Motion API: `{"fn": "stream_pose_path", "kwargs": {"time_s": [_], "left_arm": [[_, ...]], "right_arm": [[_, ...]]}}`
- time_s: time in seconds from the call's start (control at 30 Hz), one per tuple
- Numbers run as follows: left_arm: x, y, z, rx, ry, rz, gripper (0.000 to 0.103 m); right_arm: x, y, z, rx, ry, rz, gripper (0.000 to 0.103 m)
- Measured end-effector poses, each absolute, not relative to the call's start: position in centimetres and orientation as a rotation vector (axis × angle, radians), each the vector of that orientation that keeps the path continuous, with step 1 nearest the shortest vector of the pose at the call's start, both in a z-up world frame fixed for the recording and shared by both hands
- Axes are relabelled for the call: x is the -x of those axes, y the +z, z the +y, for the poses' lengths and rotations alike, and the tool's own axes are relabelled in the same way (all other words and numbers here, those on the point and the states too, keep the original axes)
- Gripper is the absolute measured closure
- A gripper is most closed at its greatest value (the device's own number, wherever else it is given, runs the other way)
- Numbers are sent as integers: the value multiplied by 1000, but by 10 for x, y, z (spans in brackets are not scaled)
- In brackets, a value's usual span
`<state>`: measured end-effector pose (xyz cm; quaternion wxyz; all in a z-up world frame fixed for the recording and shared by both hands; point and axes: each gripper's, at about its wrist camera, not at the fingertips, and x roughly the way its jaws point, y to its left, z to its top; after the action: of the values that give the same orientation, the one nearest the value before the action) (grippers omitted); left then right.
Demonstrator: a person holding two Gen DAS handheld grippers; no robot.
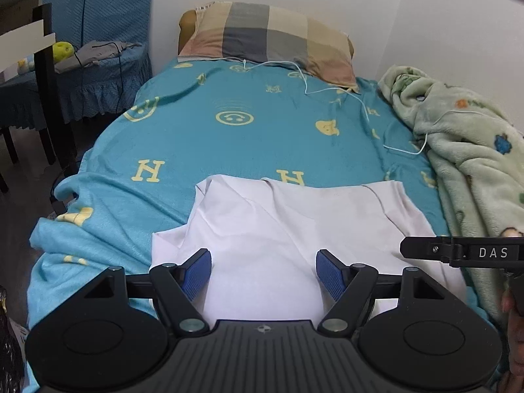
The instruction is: Fold clothes
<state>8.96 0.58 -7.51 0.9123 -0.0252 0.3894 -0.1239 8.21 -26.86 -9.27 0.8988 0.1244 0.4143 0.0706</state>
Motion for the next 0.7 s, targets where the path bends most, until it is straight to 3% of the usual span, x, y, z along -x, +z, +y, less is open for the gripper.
{"fn": "stream_pose_path", "kwargs": {"time_s": [0.53, 0.7], "left_arm": [[-107, -94, 5, 69, -266, 905, 27], [-94, -64, 17, 351, -360, 910, 25]], "right_arm": [[-85, -120, -264, -261, 149, 961, 28], [-85, -114, -278, -375, 139, 952, 28]]}}
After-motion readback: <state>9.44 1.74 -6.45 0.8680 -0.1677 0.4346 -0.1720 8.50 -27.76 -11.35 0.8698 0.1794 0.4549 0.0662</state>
